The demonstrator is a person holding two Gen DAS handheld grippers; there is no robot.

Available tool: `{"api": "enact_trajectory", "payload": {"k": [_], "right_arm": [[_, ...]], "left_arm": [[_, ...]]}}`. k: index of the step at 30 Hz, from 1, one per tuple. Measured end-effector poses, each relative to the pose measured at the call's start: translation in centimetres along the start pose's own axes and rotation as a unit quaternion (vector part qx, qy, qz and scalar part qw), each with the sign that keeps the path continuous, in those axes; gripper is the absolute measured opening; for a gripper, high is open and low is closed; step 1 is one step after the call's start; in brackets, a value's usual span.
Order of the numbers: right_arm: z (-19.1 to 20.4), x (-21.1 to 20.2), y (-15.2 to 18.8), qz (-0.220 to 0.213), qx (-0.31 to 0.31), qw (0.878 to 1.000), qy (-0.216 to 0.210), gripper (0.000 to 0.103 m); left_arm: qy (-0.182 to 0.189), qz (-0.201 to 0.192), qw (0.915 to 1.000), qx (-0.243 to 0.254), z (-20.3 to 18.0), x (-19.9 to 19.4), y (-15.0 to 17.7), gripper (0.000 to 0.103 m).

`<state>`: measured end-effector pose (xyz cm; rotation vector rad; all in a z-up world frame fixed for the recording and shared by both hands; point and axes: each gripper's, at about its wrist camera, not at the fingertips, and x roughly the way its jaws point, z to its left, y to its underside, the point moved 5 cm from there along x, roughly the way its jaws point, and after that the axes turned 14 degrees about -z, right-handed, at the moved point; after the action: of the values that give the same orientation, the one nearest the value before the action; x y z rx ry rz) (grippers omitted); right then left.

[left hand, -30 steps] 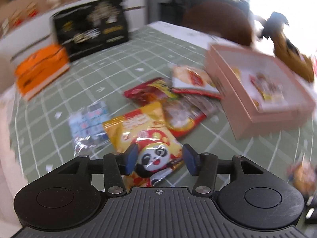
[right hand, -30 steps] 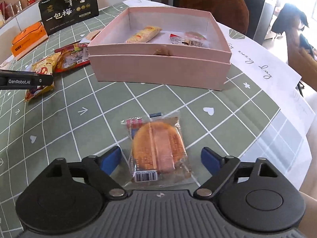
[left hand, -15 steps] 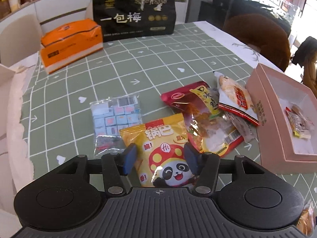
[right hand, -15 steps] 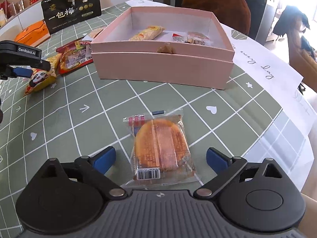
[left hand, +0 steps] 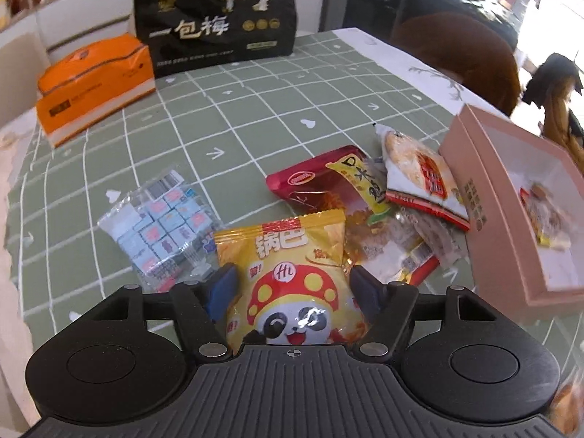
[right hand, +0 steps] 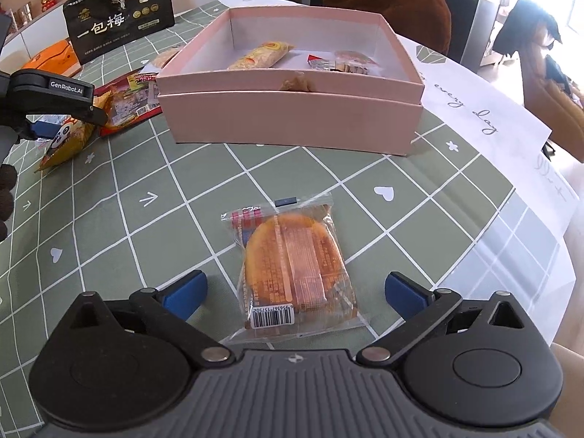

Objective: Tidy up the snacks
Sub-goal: 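Lift the chip bag and cake pack and carry both toward the pink box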

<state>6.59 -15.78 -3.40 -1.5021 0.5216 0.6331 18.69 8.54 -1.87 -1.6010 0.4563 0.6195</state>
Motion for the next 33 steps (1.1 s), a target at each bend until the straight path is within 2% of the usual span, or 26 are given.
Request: {"api": "enact_trajectory", "payload": {"k": [1,5,11,13,19,21,24,25,26,33], "right_arm": [[0.0,0.0,0.0,-0.001,0.0,1.0,0.0,0.103],[0.0,-0.1,0.1,0.001,-0.001,1.0,-0.001,0.103],[0.0,-0.4,0.3,-0.001,0.003,1.0,0.004,0.103],[0.0,-0.5,0.3,0.0,0.002,1.0,0.004,0.103],[-0.1,-0.4,0.1,0.008,-0.001,1.0,-0.002,0.103],[0.0,-0.6,0.0,0.004,-0.003,1.0,-0.006,0.099],[0.7,-1.2,-0.4,-0.003,-0.024,0.999,-0.025,0.075],[1.0,-1.3,-0.5,-0.002,-0.03,0.999,-0.031,0.06],[1.1,-1.5,-0.6,0.001,-0.034,0.999,-0.036,0.056],[0.4,-2.8,-0.8,0.007,-0.015,0.999,-0.048,0.052]], "left_arm": [[-0.004,-0.001,1.0,0.007,0.2,-0.1,0.0,0.072],[-0.057,0.001,0.9983,0.013,1.7,-0.3,0.3,0.07],[-0.05,0.004,0.9986,0.016,1.9,-0.5,0.4,0.069],[-0.04,0.002,0.9989,0.024,1.7,-0.9,0.5,0.065],[0.026,-0.01,0.9994,0.018,1.1,-3.8,2.0,0.057],[0.045,-0.014,0.9987,0.02,0.5,-5.1,2.9,0.055],[0.072,-0.012,0.9972,0.016,-0.3,-6.7,4.1,0.053],[0.079,-0.01,0.9967,0.012,-0.7,-7.3,4.6,0.053],[0.088,-0.009,0.9961,0.007,-1.0,-7.8,4.9,0.052],[0.156,0.01,0.9877,-0.01,-4.9,-11.5,7.4,0.048]]}}
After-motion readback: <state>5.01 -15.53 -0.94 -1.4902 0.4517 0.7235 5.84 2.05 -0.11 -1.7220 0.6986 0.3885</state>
